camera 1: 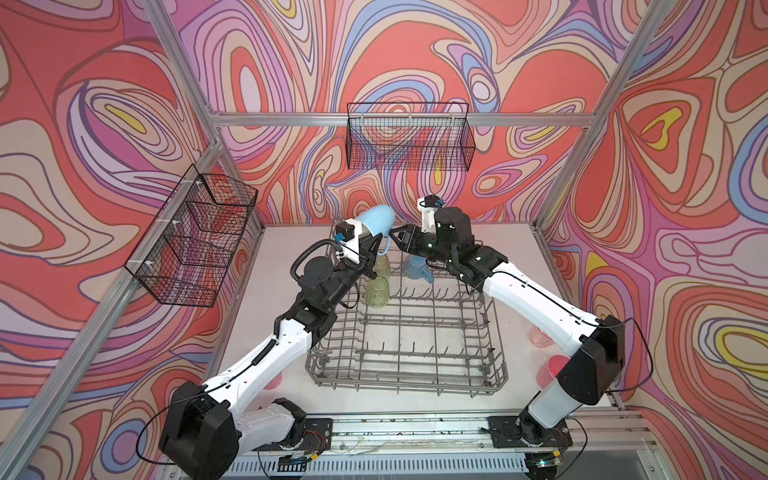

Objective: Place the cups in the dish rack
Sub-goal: 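Lift the light-blue mug and carry it toward the right gripper, then grasp the light-blue mug with the right gripper and release the left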

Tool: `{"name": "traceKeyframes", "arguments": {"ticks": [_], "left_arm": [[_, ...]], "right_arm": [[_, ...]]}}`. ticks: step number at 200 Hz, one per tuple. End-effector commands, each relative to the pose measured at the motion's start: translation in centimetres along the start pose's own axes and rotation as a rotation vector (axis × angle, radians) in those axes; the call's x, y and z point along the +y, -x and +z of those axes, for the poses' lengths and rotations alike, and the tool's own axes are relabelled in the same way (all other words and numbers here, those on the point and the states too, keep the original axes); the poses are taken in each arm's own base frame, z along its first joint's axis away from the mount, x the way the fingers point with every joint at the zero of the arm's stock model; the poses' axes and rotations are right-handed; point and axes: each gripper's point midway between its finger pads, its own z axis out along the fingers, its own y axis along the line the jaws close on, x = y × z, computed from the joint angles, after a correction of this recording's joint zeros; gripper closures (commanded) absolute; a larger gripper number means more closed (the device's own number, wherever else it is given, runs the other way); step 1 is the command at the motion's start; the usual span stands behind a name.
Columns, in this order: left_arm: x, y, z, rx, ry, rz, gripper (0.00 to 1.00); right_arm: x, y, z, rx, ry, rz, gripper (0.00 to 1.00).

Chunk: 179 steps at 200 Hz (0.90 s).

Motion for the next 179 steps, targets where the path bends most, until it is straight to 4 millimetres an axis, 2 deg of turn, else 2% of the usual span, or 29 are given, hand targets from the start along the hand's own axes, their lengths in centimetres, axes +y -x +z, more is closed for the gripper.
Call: {"name": "traceKeyframes", "arguments": {"ticks": [1,119,179], "left_arm": [[-0.9,5.2,-0.3,-0.176,-0.019,0.045,1.00],[-0.5,4.9,0.2,-0.177,0.027,0.022,1.00],[-0.3,4.5,0.8,-0.169,0.044,0.024,1.00]], "right_arm": [[0.4,-0.1,0.8,0.020,0.012,-0.017,0.62],[0.1,-0.5,3.4,0.016,0.050,0.048,0.69],[0.2,-0.3,3.4,0.000,0.054,0.061,0.71]]}}
